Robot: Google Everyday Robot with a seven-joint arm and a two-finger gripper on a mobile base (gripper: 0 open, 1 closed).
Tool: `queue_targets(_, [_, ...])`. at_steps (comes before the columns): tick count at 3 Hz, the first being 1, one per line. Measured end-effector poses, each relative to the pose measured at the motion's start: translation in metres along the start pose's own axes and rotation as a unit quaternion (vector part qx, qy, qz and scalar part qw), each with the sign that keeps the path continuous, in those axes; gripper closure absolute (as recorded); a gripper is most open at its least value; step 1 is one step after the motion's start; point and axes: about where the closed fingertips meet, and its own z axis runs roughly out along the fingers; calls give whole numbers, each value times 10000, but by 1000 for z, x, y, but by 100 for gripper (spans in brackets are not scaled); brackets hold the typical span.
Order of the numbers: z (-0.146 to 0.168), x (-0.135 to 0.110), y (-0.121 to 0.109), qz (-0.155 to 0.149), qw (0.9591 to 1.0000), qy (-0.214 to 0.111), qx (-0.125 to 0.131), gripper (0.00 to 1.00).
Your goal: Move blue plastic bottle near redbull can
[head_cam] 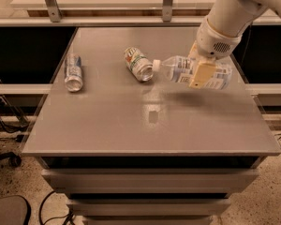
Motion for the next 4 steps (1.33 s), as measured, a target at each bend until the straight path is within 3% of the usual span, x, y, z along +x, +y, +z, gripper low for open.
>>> queue_targets(2, [3, -6, 3, -70, 10000, -26, -5, 100])
queue_targets(3, [1, -37, 11, -514, 9986, -109, -3, 100])
queue_targets(4, [7, -76, 21, -1083, 9940, -115, -104, 100])
